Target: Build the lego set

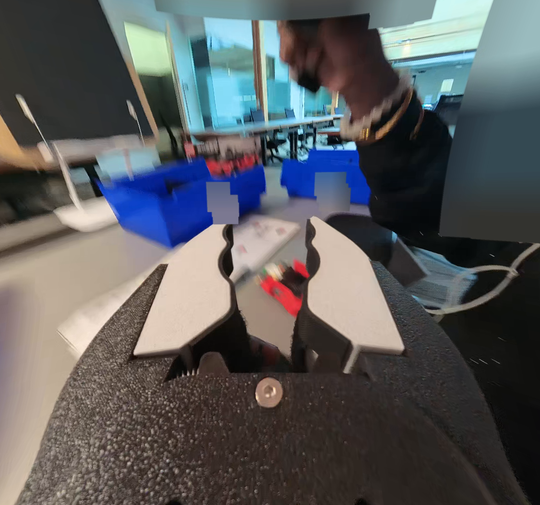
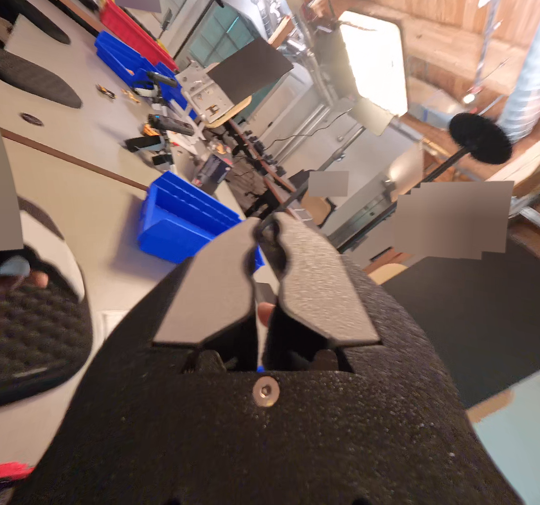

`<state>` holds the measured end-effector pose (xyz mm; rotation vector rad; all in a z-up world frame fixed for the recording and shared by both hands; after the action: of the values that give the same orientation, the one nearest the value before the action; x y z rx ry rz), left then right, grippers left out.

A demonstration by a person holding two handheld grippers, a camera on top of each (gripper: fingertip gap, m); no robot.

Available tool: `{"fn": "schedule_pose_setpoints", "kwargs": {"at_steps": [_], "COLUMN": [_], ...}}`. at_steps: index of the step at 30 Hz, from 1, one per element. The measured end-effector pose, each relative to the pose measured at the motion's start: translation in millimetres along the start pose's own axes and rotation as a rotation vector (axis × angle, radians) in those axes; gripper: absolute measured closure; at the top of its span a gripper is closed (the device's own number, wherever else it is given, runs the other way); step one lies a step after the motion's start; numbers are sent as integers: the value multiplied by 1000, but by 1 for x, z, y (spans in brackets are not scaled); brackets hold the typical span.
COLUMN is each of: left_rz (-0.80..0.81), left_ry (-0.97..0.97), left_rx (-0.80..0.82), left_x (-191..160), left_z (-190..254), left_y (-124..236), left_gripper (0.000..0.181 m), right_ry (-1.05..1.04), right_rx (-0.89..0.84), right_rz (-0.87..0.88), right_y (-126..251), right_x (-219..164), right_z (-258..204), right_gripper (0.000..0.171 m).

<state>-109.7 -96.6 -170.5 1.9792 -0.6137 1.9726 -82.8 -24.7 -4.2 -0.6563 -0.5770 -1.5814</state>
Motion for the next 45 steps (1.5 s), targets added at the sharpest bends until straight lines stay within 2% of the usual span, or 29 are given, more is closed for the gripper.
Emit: {"fn": "schedule_pose_setpoints", "kwargs": {"at_steps": [1,6,9,11,14,18,23,26,36,37,40,45], "left_rz": [35,203,287,246,122,39,-39,-53,2,2,0,7], "left_ry": [-55,-328,-541,-639,-717,-713,-693,-729,-736,-732,-732,-727], "left_rx": [-2,-53,22,60,149,119,167,182,85,80,73,53], "left_x": [17,100,144,164,183,187,185,186,190,189,187,185], "left_z": [-2,-9,-11,0,20,51,46,46,61,62,62,64], "left_y": [-3,-28,-49,-59,-68,-78,-89,-92,-91,-91,-92,-92], "left_gripper": [138,163,172,169,143,117,84,73,78,78,79,81], "right_ry": [29,117,191,229,288,280,301,307,386,398,442,486], "right_rx": [-28,-21,-29,-52,-52,-16,72,106,128,124,114,87], "right_rz": [-8,-115,-238,-321,-405,-414,-395,-382,-309,-301,-309,-312], "right_y": [7,33,48,58,68,71,73,75,76,76,76,77], "right_x": [0,1,-8,-19,-40,-46,-40,-35,-3,1,8,16], "right_z": [4,15,30,44,61,69,59,56,38,36,32,30], "right_gripper": [171,171,171,171,171,171,171,171,171,165,164,171]}}
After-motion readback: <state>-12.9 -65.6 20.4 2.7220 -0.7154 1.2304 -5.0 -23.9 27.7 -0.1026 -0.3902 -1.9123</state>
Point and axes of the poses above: each gripper's, where its closed fingertips meet, y back along the fingers, x out of its top, z = x × y across the jaws, the point moved 2 cm from there along y, back along the fingers, and after that the axes turned 8 degrees about x, right-handed, at the moved point
